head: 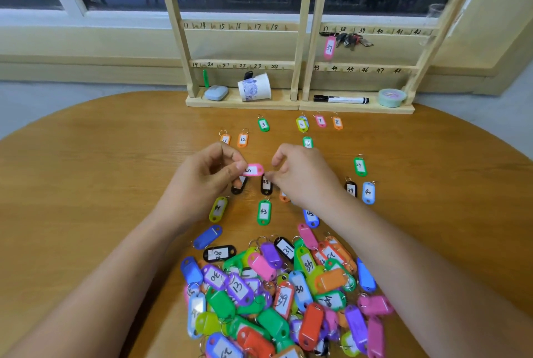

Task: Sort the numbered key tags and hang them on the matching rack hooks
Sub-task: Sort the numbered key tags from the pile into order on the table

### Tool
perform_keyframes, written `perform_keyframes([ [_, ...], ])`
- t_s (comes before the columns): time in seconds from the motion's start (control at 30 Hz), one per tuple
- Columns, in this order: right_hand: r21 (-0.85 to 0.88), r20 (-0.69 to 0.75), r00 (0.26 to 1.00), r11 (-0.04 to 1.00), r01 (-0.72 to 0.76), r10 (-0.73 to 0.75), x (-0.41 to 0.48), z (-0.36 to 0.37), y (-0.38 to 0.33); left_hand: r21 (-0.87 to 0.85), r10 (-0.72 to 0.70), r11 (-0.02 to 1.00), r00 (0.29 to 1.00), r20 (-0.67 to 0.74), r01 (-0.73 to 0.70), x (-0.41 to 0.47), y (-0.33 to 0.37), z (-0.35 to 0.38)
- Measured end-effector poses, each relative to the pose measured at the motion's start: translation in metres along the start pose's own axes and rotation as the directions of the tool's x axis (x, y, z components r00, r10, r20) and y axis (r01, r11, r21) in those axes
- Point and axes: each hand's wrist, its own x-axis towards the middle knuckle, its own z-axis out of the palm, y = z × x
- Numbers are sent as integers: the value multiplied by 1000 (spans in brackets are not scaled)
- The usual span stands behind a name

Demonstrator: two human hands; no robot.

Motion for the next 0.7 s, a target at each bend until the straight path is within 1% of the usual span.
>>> perform_keyframes([
  [0.07,44,-49,999,999,23,-21,-4,-3,2,-39,-15,999,1000,-5,15,-1,2,1],
  [0.1,107,-56,998,994,32,-27,-7,-6,3,-44,-21,999,1000,-1,21,-1,2,2],
  [0.17,296,8,1000,955,25,-29,-15,-11,5,-65,-39,997,999,-1,38,-2,2,3],
  [0.23,478,96,994,879,3,-55,-24,-14,7,-104,-56,993,998,-5,55,-2,2,4],
  [0.3,570,120,990,822,-4,-78,-30,-15,13,-114,-65,991,998,6,65,-2,2,6],
  [0.37,625,123,990,780,-23,-69,-32,-14,18,-132,-52,990,998,30,55,-3,2,8],
  [0.43,647,123,990,762,-29,-66,-34,-14,20,-155,-41,987,999,33,46,-3,2,10],
  [0.57,668,155,976,744,9,-151,-37,-14,21,-196,-43,980,998,-44,33,-2,2,12],
  [0.7,679,158,977,734,-4,-142,-39,-11,20,-205,-36,978,997,-62,23,-2,0,16],
])
